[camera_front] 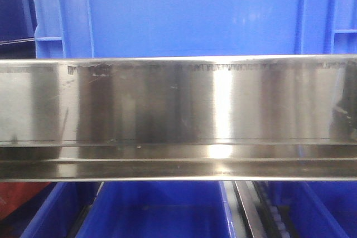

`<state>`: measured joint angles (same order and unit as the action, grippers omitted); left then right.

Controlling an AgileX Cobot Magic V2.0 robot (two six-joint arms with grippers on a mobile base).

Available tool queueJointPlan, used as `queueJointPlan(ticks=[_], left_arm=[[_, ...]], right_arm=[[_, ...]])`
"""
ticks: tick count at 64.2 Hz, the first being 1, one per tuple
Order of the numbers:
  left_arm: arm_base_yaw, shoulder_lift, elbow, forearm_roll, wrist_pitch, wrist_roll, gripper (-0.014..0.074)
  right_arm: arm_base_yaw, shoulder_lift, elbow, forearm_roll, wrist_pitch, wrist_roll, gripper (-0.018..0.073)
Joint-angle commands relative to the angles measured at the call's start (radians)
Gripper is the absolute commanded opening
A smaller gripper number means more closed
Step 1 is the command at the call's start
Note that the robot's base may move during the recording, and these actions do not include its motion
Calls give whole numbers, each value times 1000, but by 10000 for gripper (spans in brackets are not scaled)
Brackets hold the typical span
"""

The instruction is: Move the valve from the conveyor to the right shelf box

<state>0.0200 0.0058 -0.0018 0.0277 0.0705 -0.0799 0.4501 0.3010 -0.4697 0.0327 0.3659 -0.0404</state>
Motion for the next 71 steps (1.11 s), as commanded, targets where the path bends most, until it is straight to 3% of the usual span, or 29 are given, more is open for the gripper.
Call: queueJointPlan(ticks=[1,62,71], left_arm=[[3,-6,2,5,-33,0,-111],[3,-6,2,5,-62,0,-111],[3,-6,2,5,-62,0,-111]], right_arm=[[0,-4,2,-7,-29,-3,-151],[0,-4,2,-7,-36,-3,-151],[-59,-17,19,-4,-41,-3,-151]])
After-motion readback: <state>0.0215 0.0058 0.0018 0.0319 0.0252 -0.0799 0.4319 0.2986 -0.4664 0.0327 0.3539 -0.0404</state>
